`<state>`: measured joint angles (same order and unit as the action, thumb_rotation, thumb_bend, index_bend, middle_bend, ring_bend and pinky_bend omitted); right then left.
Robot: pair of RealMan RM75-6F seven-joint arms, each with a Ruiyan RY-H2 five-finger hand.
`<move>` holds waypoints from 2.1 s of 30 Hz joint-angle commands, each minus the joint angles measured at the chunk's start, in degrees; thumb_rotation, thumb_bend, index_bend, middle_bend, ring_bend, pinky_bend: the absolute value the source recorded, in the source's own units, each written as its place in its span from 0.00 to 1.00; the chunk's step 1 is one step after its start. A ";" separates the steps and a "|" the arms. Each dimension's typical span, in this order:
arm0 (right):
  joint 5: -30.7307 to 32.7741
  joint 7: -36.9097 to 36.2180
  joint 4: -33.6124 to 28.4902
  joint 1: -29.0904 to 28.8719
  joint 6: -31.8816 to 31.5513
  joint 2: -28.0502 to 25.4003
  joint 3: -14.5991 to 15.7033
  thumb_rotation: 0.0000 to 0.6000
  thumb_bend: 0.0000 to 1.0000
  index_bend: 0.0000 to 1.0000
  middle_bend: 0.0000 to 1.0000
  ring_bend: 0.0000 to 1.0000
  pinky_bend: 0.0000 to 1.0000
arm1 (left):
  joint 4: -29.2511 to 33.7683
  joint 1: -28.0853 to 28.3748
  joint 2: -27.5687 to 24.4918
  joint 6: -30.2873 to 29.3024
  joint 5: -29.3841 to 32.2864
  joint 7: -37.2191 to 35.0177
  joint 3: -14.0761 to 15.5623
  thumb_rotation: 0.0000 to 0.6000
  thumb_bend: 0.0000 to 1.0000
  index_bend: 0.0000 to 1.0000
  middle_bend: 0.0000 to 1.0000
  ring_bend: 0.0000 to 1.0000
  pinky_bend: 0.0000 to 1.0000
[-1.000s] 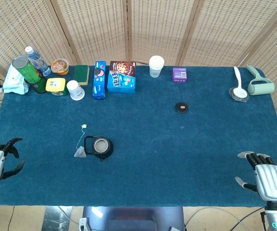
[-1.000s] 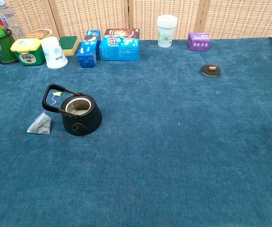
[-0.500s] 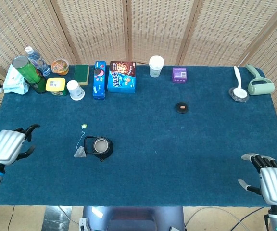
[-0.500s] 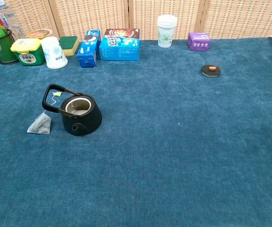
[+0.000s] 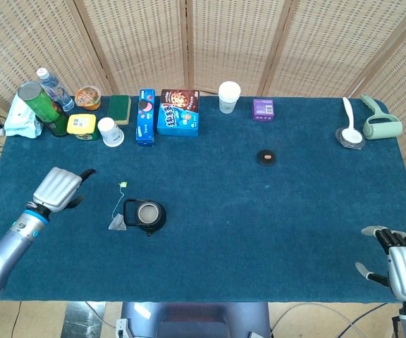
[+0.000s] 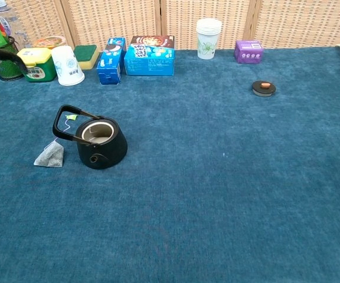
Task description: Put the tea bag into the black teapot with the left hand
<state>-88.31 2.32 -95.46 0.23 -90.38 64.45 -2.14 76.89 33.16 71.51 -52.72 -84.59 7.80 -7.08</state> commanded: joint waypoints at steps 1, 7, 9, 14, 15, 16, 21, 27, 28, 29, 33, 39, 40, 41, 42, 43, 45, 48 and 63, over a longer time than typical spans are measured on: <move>0.42 0.06 -0.06 0.19 0.02 -0.07 -0.11 1.00 0.13 0.32 0.32 0.37 0.28 | -3.54 2.54 3.56 2.21 0.40 -2.15 -0.03 1.00 0.37 0.23 0.93 0.94 0.94; 1.45 0.19 -0.03 0.40 0.37 -0.11 -0.35 1.00 0.13 0.32 0.32 0.37 0.28 | -8.34 4.96 7.97 5.43 2.00 -7.44 0.00 1.00 0.37 0.34 1.00 0.99 0.98; 1.75 0.35 -0.10 0.44 0.45 -0.14 -0.48 1.00 0.13 0.32 0.32 0.37 0.28 | -10.15 5.80 9.25 6.39 2.38 -8.20 0.07 1.00 0.37 0.36 1.00 1.00 0.98; 2.54 0.76 -0.32 0.46 0.83 -0.11 -0.73 1.00 0.13 0.32 0.32 0.37 0.28 | -13.56 7.28 11.69 7.86 3.41 -9.11 0.08 1.00 0.37 0.37 1.00 1.00 0.98; 2.70 0.83 -0.34 0.47 0.91 -0.08 -0.77 1.00 0.13 0.32 0.32 0.37 0.28 | -14.17 7.52 12.11 8.06 3.59 -9.16 0.08 1.00 0.37 0.37 1.00 1.00 0.98; 2.96 0.94 -0.37 0.46 1.06 -0.04 -0.83 1.00 0.13 0.32 0.32 0.37 0.28 | -15.29 7.90 12.89 8.57 4.08 -9.10 0.01 1.00 0.37 0.37 1.00 1.00 0.98; 3.73 1.28 -0.41 0.57 1.25 0.05 -1.09 1.00 0.13 0.32 0.32 0.37 0.28 | -18.57 8.78 15.88 9.95 6.54 -8.81 -0.46 1.00 0.38 0.38 1.00 1.00 0.99; 4.32 1.32 -0.38 0.75 1.39 -0.02 -1.22 1.00 0.13 0.32 0.32 0.37 0.28 | -20.98 9.32 18.39 10.10 8.34 -8.28 -0.98 1.00 0.40 0.42 1.00 1.00 1.00; 4.39 1.29 -0.36 0.79 1.39 -0.04 -1.23 1.00 0.13 0.32 0.32 0.37 0.28 | -21.37 9.44 18.79 10.11 8.59 -8.16 -1.08 1.00 0.40 0.43 1.00 1.00 1.00; 4.48 1.24 -0.33 0.85 1.38 -0.06 -1.24 1.00 0.13 0.32 0.32 0.37 0.28 | -21.83 9.58 19.33 9.96 8.85 -8.07 -1.23 1.00 0.41 0.44 1.00 1.00 1.00; 4.89 1.05 -0.19 1.13 1.24 -0.11 -1.34 1.00 0.13 0.32 0.32 0.37 0.28 | -23.33 10.20 20.78 10.19 9.58 -7.85 -1.51 1.00 0.42 0.45 1.00 1.00 1.00; 5.34 0.78 0.02 1.31 1.37 -0.14 -1.44 1.00 0.13 0.32 0.32 0.37 0.28 | -24.82 10.74 21.97 10.90 10.62 -7.67 -1.65 1.00 0.43 0.45 1.00 1.00 1.00; 5.38 0.72 0.07 1.32 1.39 -0.13 -1.46 1.00 0.13 0.32 0.32 0.37 0.28 | -25.05 10.83 22.15 11.11 10.79 -7.62 -1.64 1.00 0.43 0.45 1.00 1.00 1.00; 5.40 0.67 0.11 1.33 1.39 -0.12 -1.49 1.00 0.13 0.32 0.32 0.37 0.28 | -25.23 10.89 22.30 11.16 10.90 -7.59 -1.63 1.00 0.43 0.45 1.00 1.00 1.00; 5.45 0.61 0.18 1.32 1.41 -0.14 -1.55 1.00 0.13 0.32 0.32 0.37 0.28 | -25.45 10.93 22.49 11.17 11.01 -7.61 -1.62 1.00 0.43 0.45 1.00 1.00 1.00; 5.46 0.59 0.23 1.33 1.44 -0.12 -1.56 1.00 0.13 0.32 0.32 0.37 0.28 | -25.58 10.95 22.59 11.21 11.08 -7.65 -1.60 1.00 0.42 0.45 1.00 1.00 1.00; 5.49 0.53 0.31 1.36 1.46 -0.12 -1.57 1.00 0.13 0.32 0.32 0.37 0.28 | -25.71 10.96 22.71 11.29 11.21 -7.73 -1.54 1.00 0.42 0.45 1.00 1.00 1.00; 5.57 0.28 0.51 1.47 1.45 -0.13 -1.59 1.00 0.13 0.32 0.32 0.37 0.28 | -25.77 10.94 22.75 11.41 11.34 -7.86 -1.35 1.00 0.42 0.45 1.00 1.00 1.00; 6.05 -0.41 1.08 1.78 1.58 -0.09 -1.78 1.00 0.13 0.32 0.32 0.37 0.28 | -26.43 11.32 23.67 11.73 11.93 -7.52 -0.99 1.00 0.42 0.45 1.00 1.00 1.00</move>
<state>-82.28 1.92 -94.39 2.00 -88.82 64.35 -3.91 50.50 44.45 95.13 -41.03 -72.70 0.25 -8.08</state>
